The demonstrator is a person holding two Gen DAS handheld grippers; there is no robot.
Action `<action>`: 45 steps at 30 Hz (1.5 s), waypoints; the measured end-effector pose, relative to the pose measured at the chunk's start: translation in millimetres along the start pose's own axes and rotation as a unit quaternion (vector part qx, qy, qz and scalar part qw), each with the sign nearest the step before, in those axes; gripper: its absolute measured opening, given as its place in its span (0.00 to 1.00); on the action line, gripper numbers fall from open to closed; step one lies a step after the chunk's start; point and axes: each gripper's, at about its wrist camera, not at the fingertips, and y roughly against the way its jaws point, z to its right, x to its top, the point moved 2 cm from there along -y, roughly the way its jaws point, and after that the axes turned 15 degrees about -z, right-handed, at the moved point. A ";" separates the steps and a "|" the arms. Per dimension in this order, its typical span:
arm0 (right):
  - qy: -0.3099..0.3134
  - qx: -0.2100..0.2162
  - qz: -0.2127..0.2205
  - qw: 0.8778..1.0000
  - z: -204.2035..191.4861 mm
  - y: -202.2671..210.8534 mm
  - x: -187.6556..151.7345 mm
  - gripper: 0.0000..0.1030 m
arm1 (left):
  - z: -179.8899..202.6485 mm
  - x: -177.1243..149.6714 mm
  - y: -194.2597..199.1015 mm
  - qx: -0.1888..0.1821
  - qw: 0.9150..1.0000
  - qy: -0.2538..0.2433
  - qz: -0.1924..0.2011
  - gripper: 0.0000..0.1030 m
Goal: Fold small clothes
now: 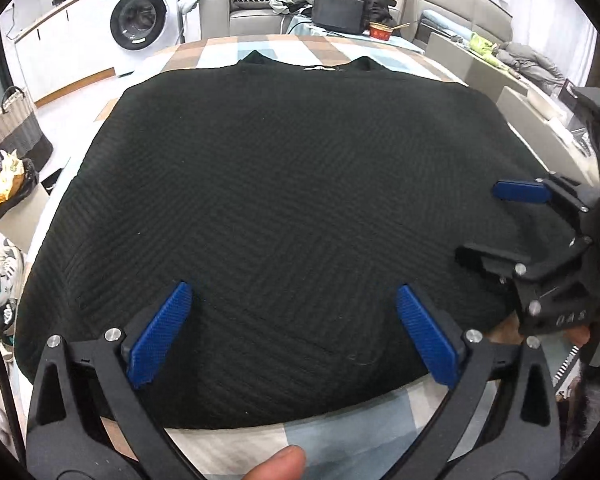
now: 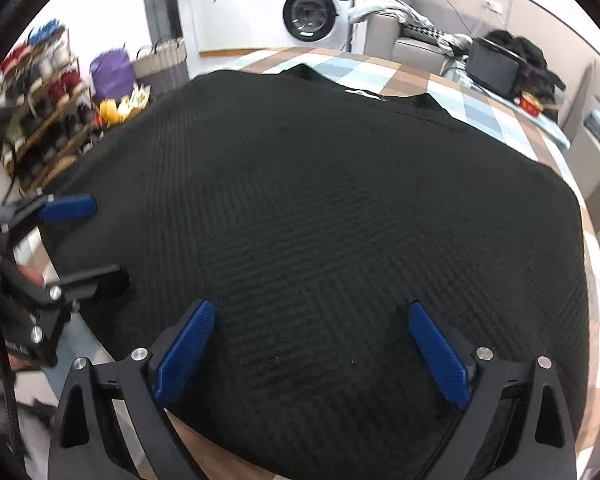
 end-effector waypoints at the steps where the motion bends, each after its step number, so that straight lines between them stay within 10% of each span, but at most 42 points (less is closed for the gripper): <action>1: 0.009 -0.007 0.002 1.000 -2.0 1.1 -2.1 0.97 | 0.6 0.1 -0.1 0.002 1.000 -0.001 0.000 0.99; 26: -0.020 -0.056 -0.024 0.998 59.1 19.0 -26.3 0.98 | -66.8 11.0 21.1 0.036 0.999 0.033 0.004 0.99; 33: -0.047 0.033 0.013 0.998 30.6 6.5 -0.6 0.98 | -45.2 17.6 5.4 0.019 1.000 0.010 -0.005 0.99; 45: -0.092 -0.048 -0.009 0.995 81.8 5.7 -17.0 0.99 | -70.5 19.5 0.7 0.078 0.997 0.018 -0.005 1.00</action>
